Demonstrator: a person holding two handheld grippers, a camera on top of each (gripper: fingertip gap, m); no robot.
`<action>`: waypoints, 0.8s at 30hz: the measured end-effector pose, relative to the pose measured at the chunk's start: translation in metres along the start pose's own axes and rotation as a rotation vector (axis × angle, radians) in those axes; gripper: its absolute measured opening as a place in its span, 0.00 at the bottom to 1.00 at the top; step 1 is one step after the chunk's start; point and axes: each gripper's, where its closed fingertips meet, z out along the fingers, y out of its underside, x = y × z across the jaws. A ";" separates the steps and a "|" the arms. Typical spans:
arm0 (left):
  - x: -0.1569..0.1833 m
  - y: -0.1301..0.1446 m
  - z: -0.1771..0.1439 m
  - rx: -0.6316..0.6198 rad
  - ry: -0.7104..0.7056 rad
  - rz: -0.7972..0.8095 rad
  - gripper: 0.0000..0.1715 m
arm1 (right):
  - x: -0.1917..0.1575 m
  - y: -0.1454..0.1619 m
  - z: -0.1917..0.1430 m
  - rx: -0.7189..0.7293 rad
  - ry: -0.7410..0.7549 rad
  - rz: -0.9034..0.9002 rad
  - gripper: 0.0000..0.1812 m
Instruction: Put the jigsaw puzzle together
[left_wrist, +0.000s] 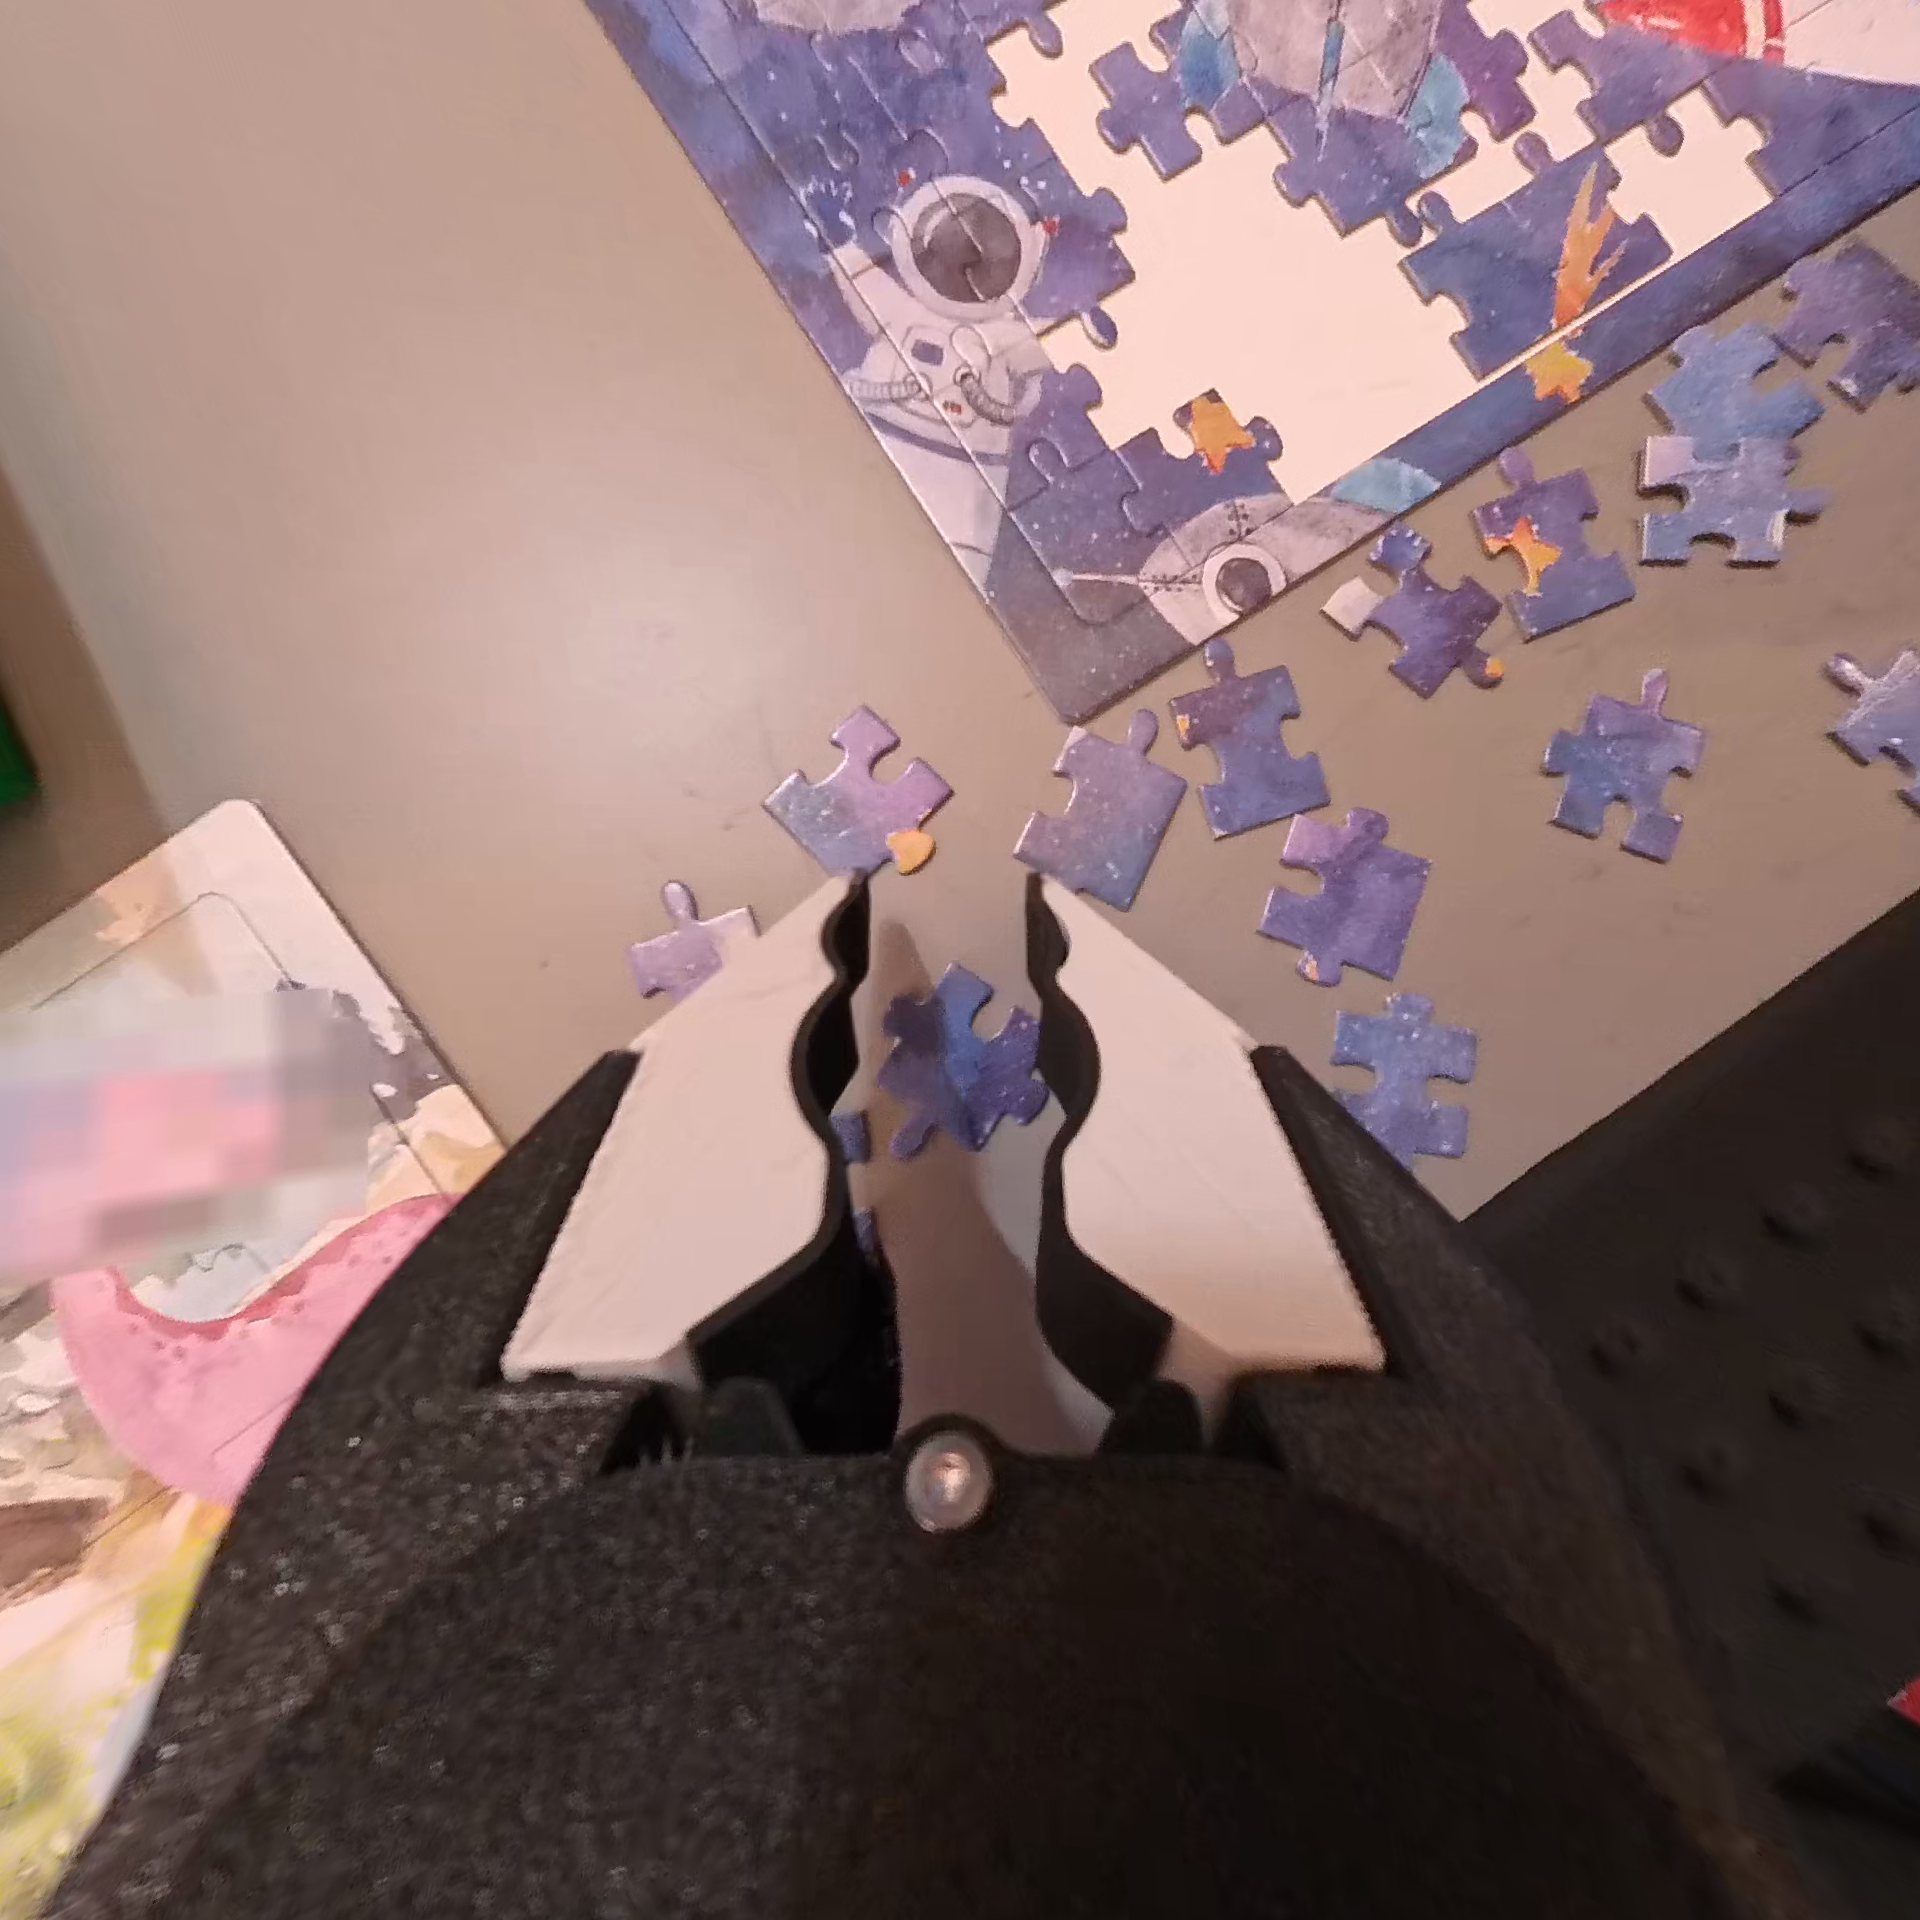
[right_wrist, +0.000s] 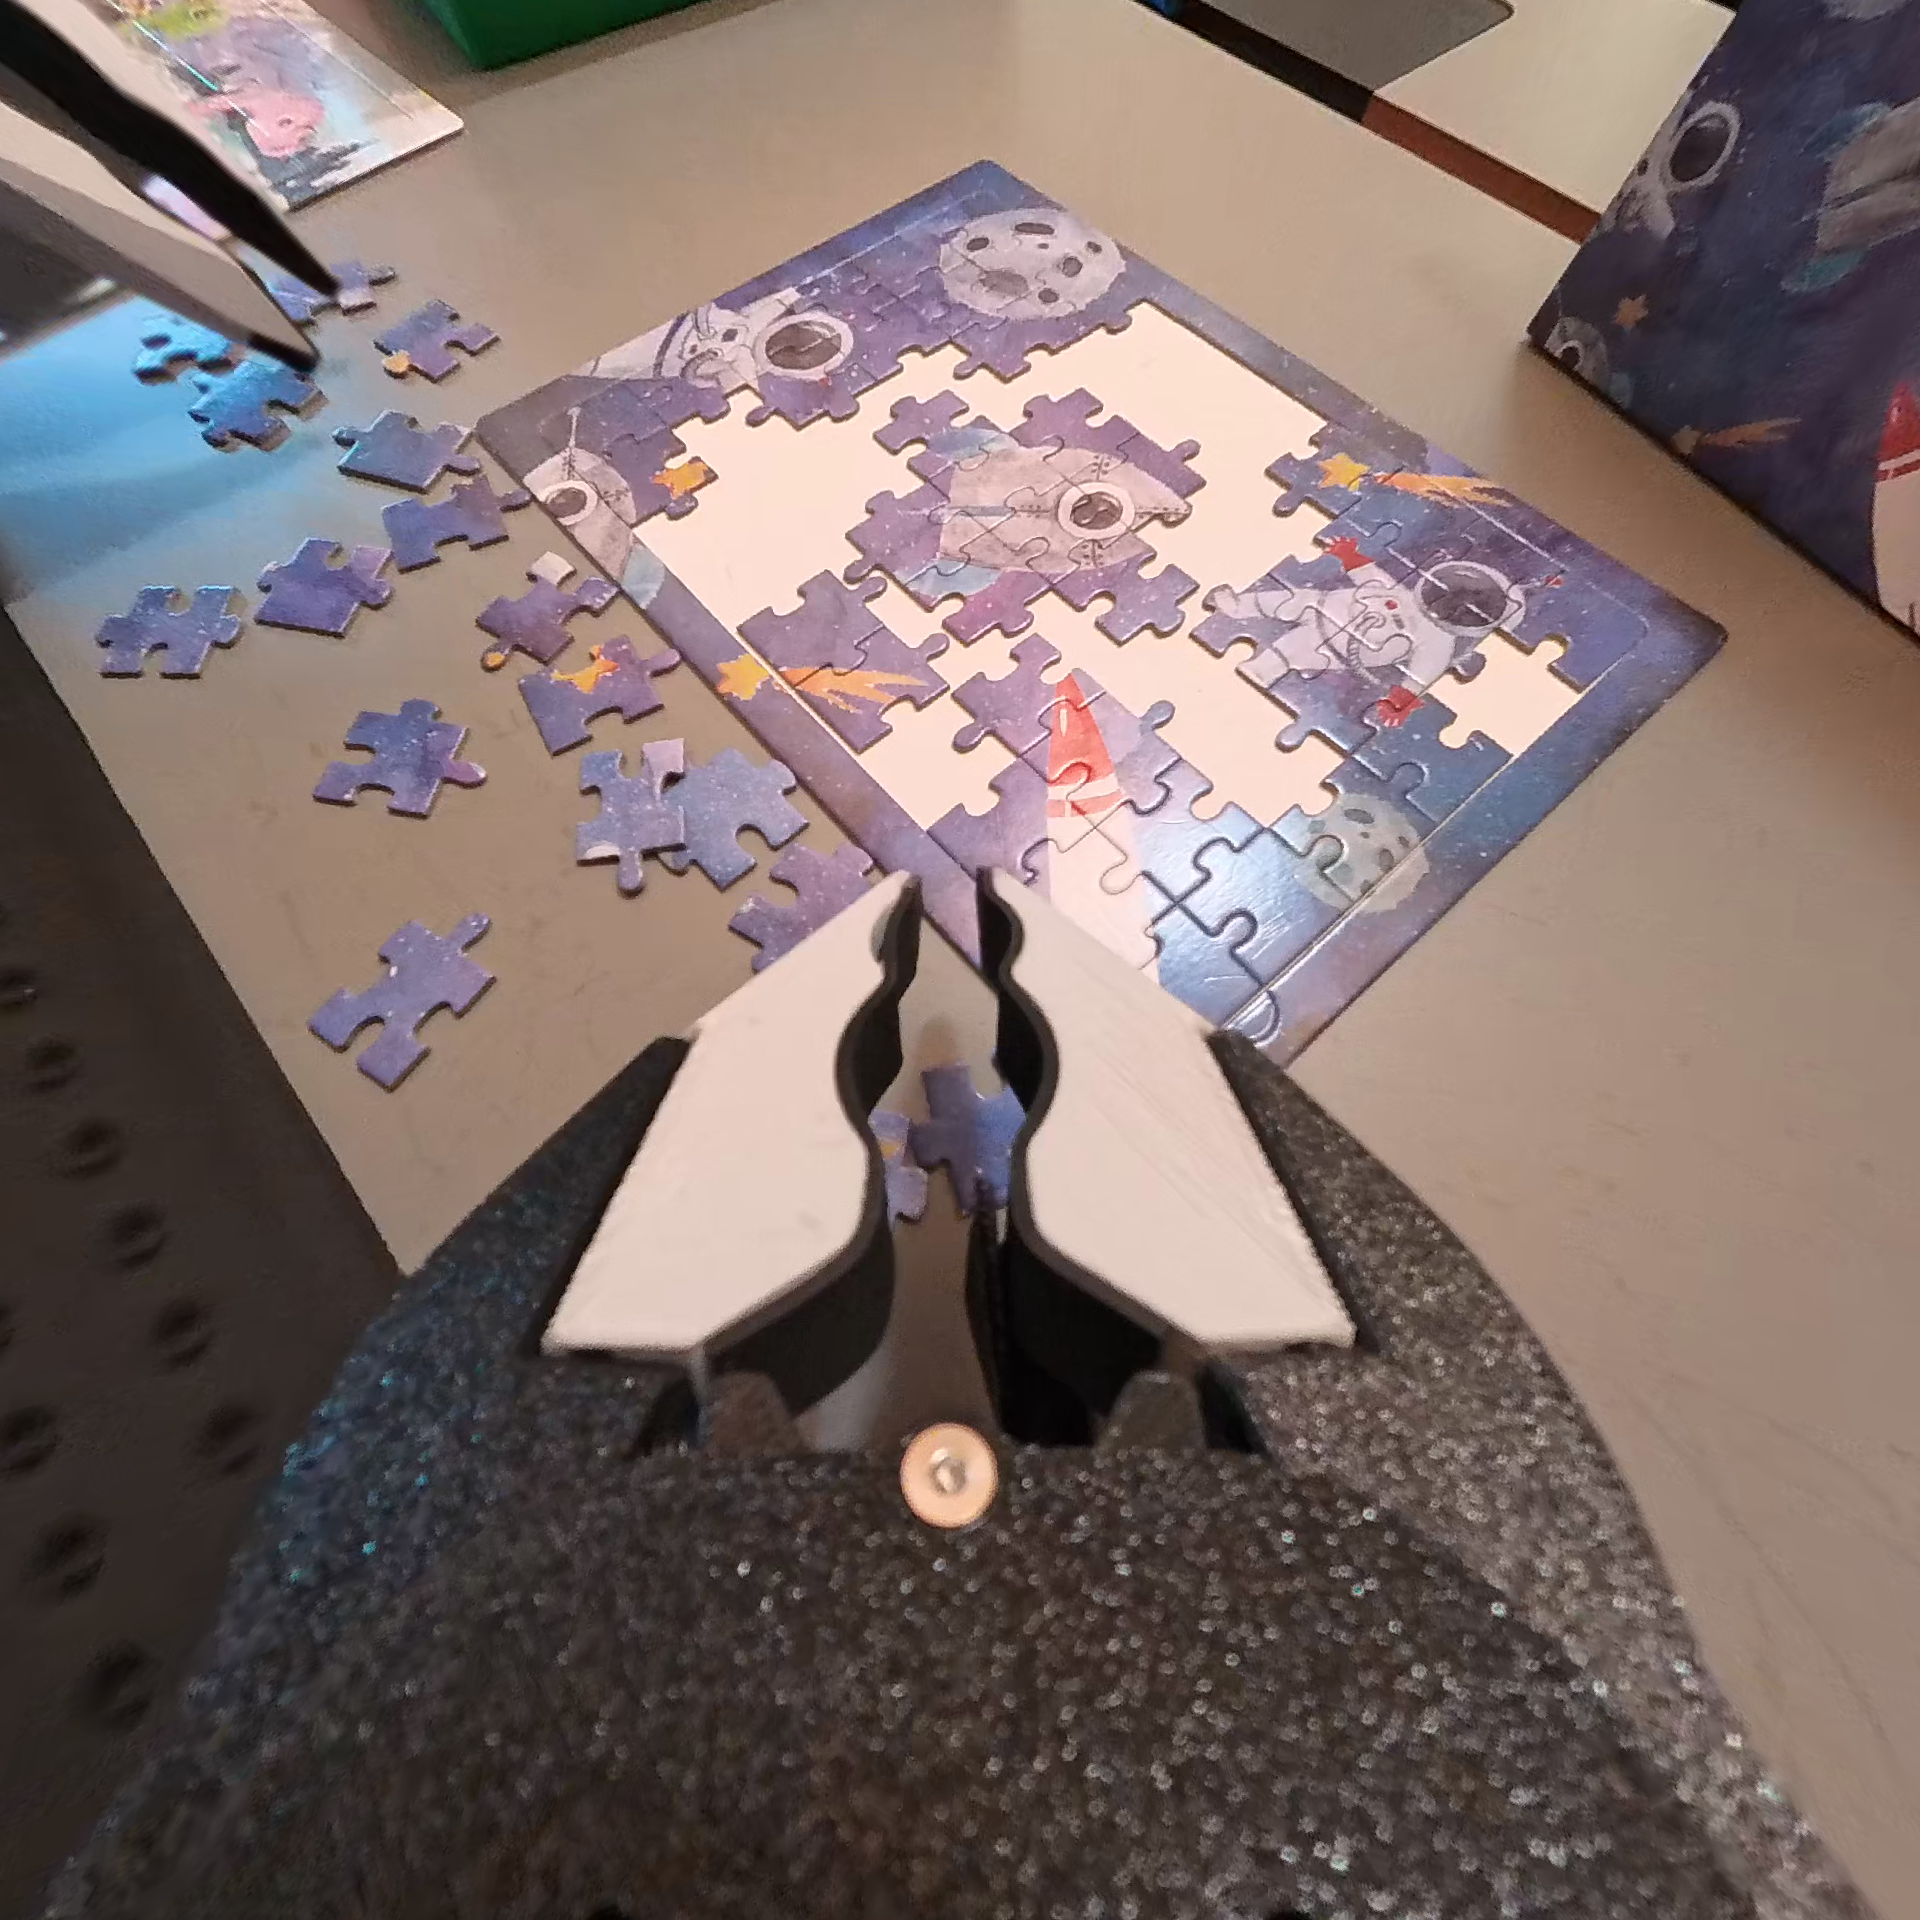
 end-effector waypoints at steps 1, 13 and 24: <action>0.000 0.000 0.002 -0.002 -0.007 -0.012 0.17 | 0.000 0.000 0.000 0.002 -0.005 0.008 0.06; -0.012 -0.003 0.013 -0.004 -0.048 -0.162 0.18 | 0.000 0.000 -0.001 0.007 -0.036 0.052 0.06; -0.016 -0.002 0.019 -0.031 -0.096 -0.105 0.17 | -0.001 0.004 0.001 -0.015 -0.044 0.056 0.06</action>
